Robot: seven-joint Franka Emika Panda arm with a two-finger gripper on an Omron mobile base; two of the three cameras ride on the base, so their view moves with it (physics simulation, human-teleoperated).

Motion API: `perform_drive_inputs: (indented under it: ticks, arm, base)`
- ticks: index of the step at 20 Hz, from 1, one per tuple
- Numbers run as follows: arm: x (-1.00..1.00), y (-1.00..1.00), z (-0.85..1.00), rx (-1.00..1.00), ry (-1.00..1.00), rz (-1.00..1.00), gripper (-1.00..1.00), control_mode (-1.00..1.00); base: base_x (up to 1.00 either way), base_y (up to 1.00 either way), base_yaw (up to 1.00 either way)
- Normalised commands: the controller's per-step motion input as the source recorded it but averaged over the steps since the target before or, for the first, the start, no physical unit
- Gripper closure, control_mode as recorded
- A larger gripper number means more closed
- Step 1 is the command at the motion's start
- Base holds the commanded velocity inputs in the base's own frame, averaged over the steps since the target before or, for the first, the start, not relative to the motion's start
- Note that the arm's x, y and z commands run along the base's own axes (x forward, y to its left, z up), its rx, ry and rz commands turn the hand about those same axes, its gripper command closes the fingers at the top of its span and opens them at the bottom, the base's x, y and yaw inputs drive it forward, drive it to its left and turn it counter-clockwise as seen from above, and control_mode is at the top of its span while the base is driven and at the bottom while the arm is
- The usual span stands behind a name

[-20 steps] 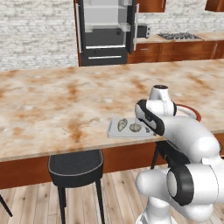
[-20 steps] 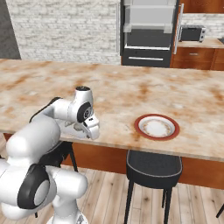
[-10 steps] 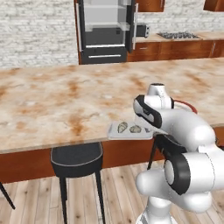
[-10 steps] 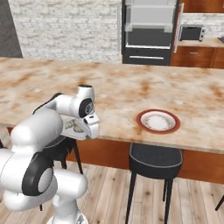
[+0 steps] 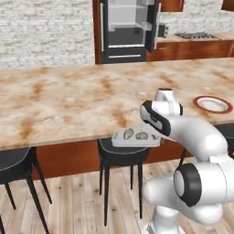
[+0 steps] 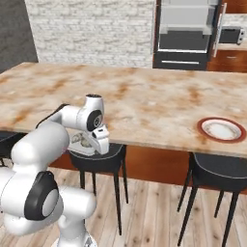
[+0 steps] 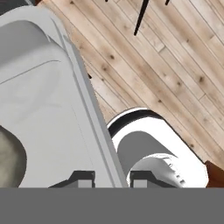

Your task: Place two dumplings into each of the tupperware containers and then place the containers in the fridge.

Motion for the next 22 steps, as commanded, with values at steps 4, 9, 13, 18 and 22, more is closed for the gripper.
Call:
perform_drive_inputs:
  ticks: [4,9,13,18,22]
  arm:
    - [0.00,0.00,0.00,0.00,0.00,0.00,1.00,1.00]
    - [0.00,0.00,0.00,0.00,0.00,0.00,1.00,1.00]
    - [0.00,0.00,0.00,0.00,0.00,0.00,1.00,1.00]
    - [0.00,0.00,0.00,0.00,0.00,0.00,1.00,1.00]
    - [0.00,0.00,0.00,0.00,0.00,0.00,1.00,1.00]
  base:
    - [-0.08,1.00,-0.09]
    - [-0.09,1.00,-0.06]
    - [-0.17,1.00,0.00]
    - [-0.11,1.00,-0.03]
    - [-0.09,1.00,-0.08]
